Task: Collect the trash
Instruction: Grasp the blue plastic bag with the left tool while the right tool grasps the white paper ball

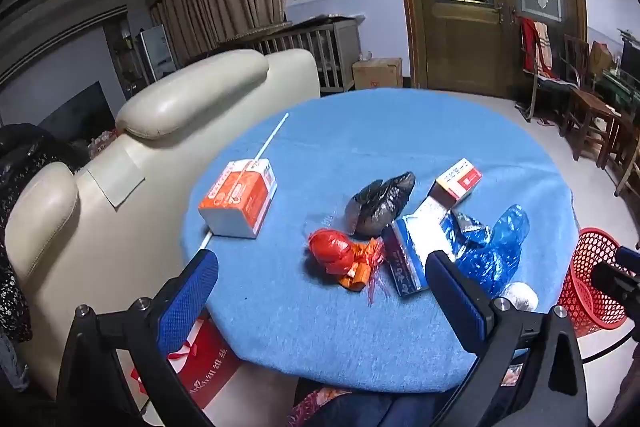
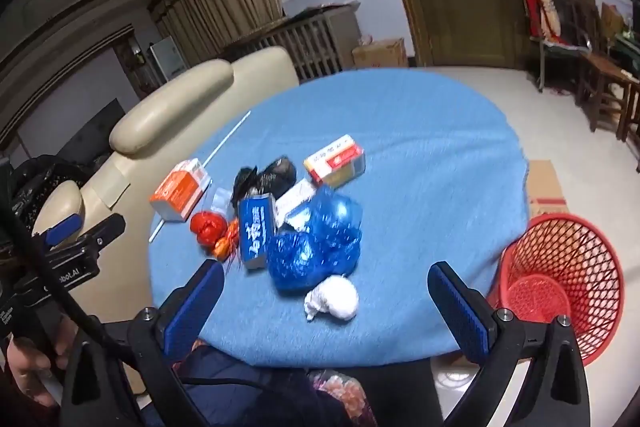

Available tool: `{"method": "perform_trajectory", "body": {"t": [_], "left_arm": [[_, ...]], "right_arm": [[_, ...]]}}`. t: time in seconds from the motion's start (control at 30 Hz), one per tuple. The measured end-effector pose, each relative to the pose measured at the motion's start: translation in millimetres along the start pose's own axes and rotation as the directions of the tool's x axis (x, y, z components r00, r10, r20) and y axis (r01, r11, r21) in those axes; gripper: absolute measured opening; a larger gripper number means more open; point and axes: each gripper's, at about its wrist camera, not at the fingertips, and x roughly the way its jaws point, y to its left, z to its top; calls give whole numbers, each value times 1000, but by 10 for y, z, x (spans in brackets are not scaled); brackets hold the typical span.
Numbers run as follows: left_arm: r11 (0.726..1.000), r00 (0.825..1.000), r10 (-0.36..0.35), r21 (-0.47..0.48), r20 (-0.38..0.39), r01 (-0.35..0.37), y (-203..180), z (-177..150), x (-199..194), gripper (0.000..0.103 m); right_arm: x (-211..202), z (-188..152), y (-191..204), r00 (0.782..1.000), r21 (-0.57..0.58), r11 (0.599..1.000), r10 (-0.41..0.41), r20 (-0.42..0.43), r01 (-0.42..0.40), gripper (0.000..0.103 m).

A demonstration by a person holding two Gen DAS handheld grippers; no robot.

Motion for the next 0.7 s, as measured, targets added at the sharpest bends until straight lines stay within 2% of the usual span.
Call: {"method": "perform_trajectory", "body": {"t": [0.1, 0.23, 0.43, 0.5, 0.57, 0.7], "left_arm": [[1000, 1000, -2, 2, -14, 2, -8, -22, 44, 103], [1000, 1000, -7, 4, -20, 7, 9, -63, 71, 103], [1000, 999, -10, 12, -42, 10, -14, -87, 118, 103], [1000, 998, -16, 14, -58, 17, -19, -97, 141, 103], [999, 993, -39, 9, -109, 40, -8, -110, 185, 103], [996, 985, -84, -15, -149, 83, -13, -182, 360, 103]], "right_arm": [[101, 30, -105, 999, 12, 1000, 23, -29, -22, 103], [194, -45, 53, 999, -9, 1000, 15, -35, -15, 103], [163, -71, -28, 998, -1, 999, 39, -49, -39, 103], [181, -100, -39, 998, 2, 999, 48, -42, -48, 103], [217, -132, -67, 997, 3, 998, 63, -55, -63, 103], [411, -212, -157, 991, 2, 996, 84, -103, -84, 94]]}}
